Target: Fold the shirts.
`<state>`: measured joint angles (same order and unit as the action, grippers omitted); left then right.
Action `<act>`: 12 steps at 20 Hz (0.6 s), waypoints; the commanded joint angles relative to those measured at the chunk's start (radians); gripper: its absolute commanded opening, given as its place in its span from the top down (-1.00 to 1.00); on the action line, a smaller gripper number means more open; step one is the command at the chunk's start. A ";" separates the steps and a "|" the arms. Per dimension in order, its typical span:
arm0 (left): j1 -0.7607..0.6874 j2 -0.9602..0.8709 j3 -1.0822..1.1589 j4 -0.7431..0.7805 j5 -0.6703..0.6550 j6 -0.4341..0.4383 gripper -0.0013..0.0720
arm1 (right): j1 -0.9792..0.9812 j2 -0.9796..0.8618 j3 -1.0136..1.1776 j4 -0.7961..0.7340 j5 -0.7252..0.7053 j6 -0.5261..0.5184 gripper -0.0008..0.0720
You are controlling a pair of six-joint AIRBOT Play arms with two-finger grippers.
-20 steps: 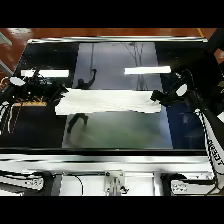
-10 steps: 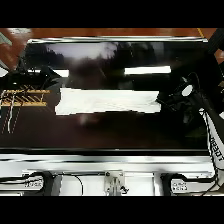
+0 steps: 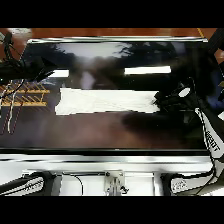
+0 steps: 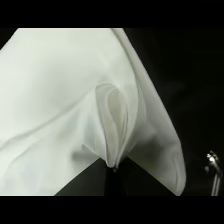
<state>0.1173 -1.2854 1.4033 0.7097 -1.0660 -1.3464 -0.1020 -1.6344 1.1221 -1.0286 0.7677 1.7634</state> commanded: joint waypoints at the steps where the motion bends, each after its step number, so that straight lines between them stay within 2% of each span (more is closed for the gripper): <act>1: -0.025 0.024 0.001 0.000 0.000 0.003 -0.39 | -0.001 0.002 0.001 0.106 -0.010 -0.055 0.78; 2: -0.030 0.020 0.001 0.000 0.000 0.003 -0.39 | -0.001 0.024 0.001 0.105 -0.012 -0.098 0.78; 4: -0.045 0.016 0.000 0.000 0.000 0.003 -0.38 | -0.001 0.084 0.001 0.032 -0.010 -0.102 0.78; 7: -0.066 0.015 0.000 0.000 0.000 0.003 -0.39 | -0.001 0.129 0.001 -0.108 0.002 0.032 0.73; 11: -0.068 0.015 0.000 0.000 0.000 0.003 -0.39 | 0.000 0.080 0.000 -0.138 0.038 0.043 0.69; 12: -0.068 0.015 0.000 0.000 0.000 0.003 -0.38 | -0.001 0.066 0.000 -0.158 0.041 0.058 -0.10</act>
<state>0.0536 -1.2709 1.4033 0.7097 -1.0660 -1.3434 -0.1020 -1.5463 1.1221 -1.1324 0.7887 1.7882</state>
